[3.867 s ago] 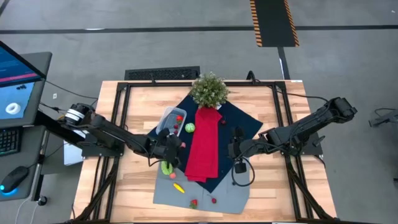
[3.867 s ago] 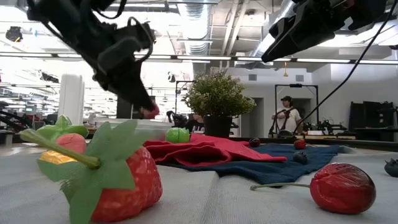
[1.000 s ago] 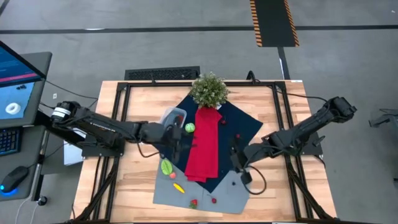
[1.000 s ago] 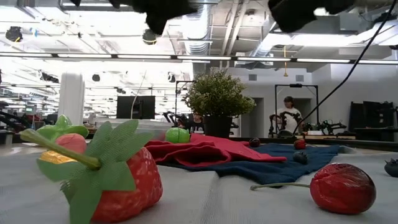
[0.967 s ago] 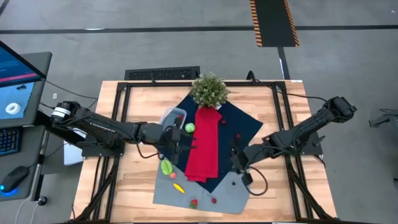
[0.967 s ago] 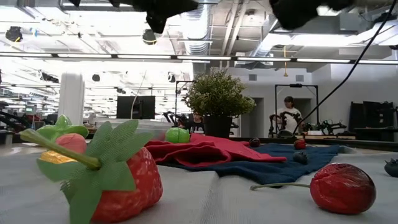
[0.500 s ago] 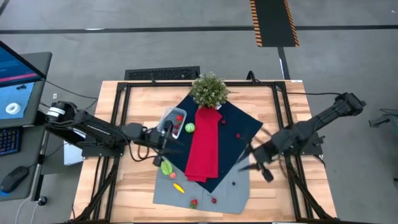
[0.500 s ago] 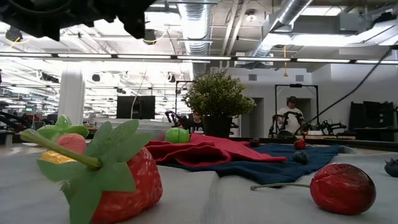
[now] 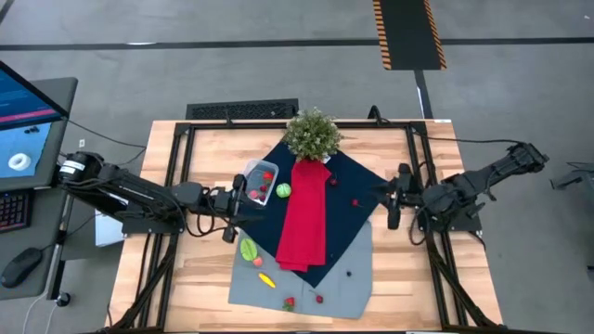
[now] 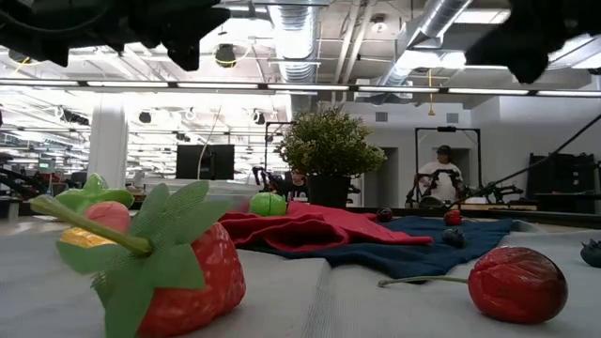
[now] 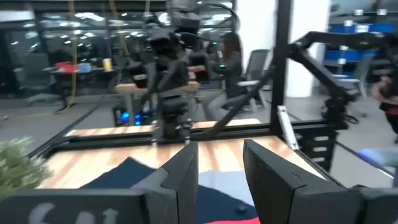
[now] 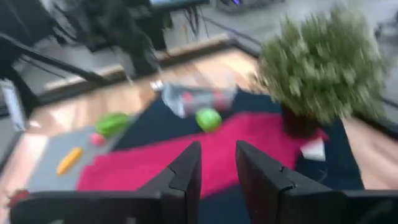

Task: Pick and placing Produce into tupperware
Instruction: Put the top right red cherry into the transparent bin

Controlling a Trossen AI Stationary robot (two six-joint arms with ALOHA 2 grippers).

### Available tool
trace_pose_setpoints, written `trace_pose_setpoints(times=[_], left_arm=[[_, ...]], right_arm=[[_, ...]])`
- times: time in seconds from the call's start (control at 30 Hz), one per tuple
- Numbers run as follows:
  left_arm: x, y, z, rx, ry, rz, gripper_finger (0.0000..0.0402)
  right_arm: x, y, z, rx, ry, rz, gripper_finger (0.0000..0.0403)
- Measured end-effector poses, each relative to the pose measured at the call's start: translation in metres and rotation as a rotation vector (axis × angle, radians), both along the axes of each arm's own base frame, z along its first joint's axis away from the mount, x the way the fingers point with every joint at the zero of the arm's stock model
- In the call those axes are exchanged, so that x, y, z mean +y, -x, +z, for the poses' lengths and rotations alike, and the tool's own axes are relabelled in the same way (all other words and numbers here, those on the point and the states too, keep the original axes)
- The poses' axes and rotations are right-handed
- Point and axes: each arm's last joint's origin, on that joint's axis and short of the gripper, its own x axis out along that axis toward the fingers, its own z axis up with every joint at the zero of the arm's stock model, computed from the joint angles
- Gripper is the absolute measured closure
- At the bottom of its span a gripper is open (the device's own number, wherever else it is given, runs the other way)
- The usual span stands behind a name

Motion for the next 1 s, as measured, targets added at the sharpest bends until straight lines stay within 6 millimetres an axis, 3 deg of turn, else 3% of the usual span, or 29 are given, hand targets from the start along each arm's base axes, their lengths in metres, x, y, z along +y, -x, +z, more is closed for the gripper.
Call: trace_pose_setpoints(times=[0.33,0.47,0.67,1.0], left_arm=[[-0.001,0.003,-0.006,0.016,-0.021,-0.032,0.0285],[0.002,0.006,-0.008,0.006,-0.013,0.038,0.0285],[0.003,0.015,-0.015,-0.043,-0.007,0.026,0.0285],[0.002,0.017,-0.017,-0.053,0.030,-0.028,0.0285]], right_arm=[[-0.009,-0.005,-0.028,0.197,-0.015,-0.124,0.0291],[-0.015,-0.009,-0.039,0.294,-0.025,-0.213,0.0291],[-0.021,-0.022,-0.059,0.434,-0.034,-0.300,0.0291],[-0.014,-0.048,-0.089,0.646,-0.049,-0.102,0.0292]])
